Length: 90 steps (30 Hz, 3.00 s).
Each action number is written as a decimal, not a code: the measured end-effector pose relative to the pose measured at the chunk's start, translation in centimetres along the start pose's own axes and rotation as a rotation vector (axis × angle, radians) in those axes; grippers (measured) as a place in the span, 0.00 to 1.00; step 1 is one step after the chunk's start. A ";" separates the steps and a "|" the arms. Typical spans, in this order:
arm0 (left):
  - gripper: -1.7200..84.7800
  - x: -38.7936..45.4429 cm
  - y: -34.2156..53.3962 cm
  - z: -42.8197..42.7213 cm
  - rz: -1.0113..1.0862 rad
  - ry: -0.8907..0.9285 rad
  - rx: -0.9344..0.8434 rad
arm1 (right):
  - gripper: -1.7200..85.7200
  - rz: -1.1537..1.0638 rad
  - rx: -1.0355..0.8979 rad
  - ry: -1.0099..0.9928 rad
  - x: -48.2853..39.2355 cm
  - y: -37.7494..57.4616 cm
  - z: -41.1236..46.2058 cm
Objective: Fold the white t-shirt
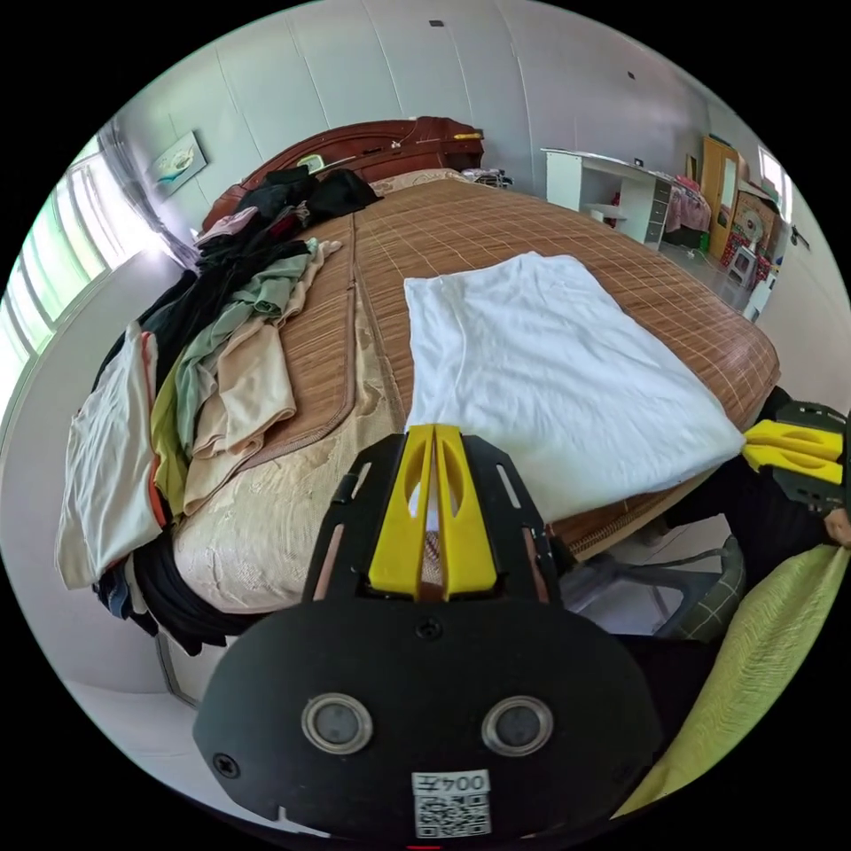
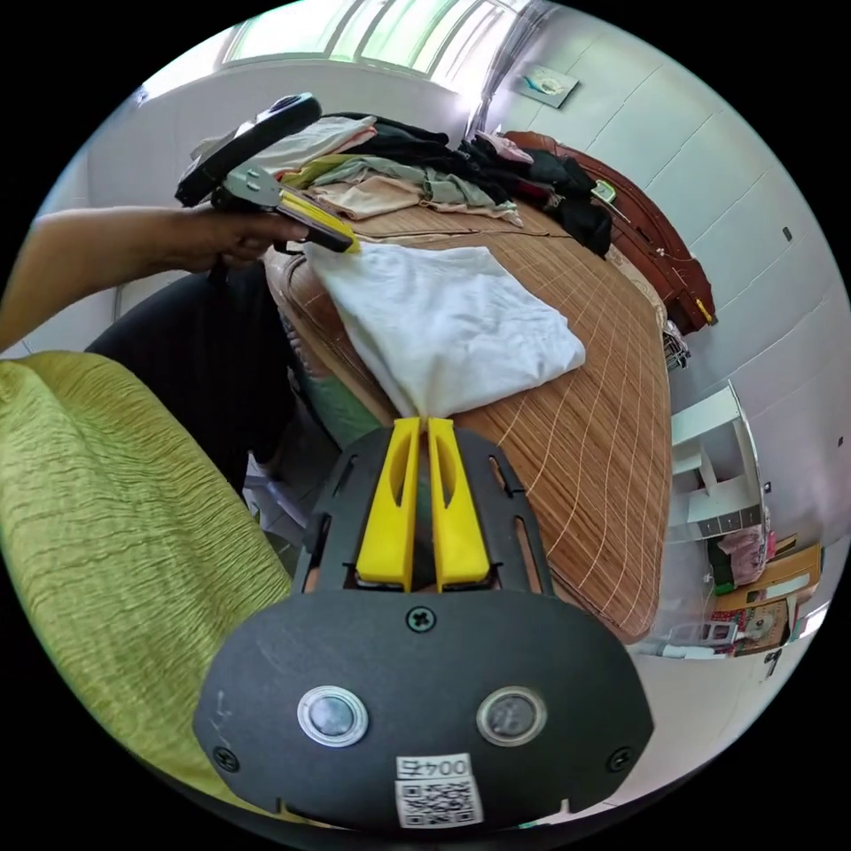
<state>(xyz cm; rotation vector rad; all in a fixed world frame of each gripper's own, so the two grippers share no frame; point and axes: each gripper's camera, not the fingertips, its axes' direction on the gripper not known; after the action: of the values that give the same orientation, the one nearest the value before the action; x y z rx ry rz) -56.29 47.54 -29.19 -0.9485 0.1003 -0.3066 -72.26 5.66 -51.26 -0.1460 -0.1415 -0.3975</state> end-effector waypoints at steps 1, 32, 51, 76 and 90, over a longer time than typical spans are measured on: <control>0.03 -1.0 0.8 -1.2 -0.014 0.002 0.011 | 0.06 0.029 0.011 -0.020 0.9 0.5 -0.5; 0.09 -9.1 3.1 -4.7 -0.127 0.256 -0.067 | 0.02 -0.076 0.165 -0.368 5.7 -9.4 7.9; 0.13 -15.5 2.0 -1.9 -0.470 0.622 -0.107 | 0.02 -0.077 0.271 -0.314 10.8 -5.9 10.0; 0.04 5.4 0.7 -9.5 0.201 -0.016 0.219 | 0.30 0.485 -0.305 -0.776 43.1 -26.7 22.9; 0.03 2.1 -1.1 -9.7 0.119 0.091 0.231 | 0.07 0.603 -0.393 -0.571 46.8 -32.3 27.9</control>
<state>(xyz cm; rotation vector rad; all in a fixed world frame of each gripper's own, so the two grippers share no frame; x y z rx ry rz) -56.64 38.71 -33.86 -0.6962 0.1996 -0.2451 -45.34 -36.54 -12.49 -0.6717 -0.5660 0.2351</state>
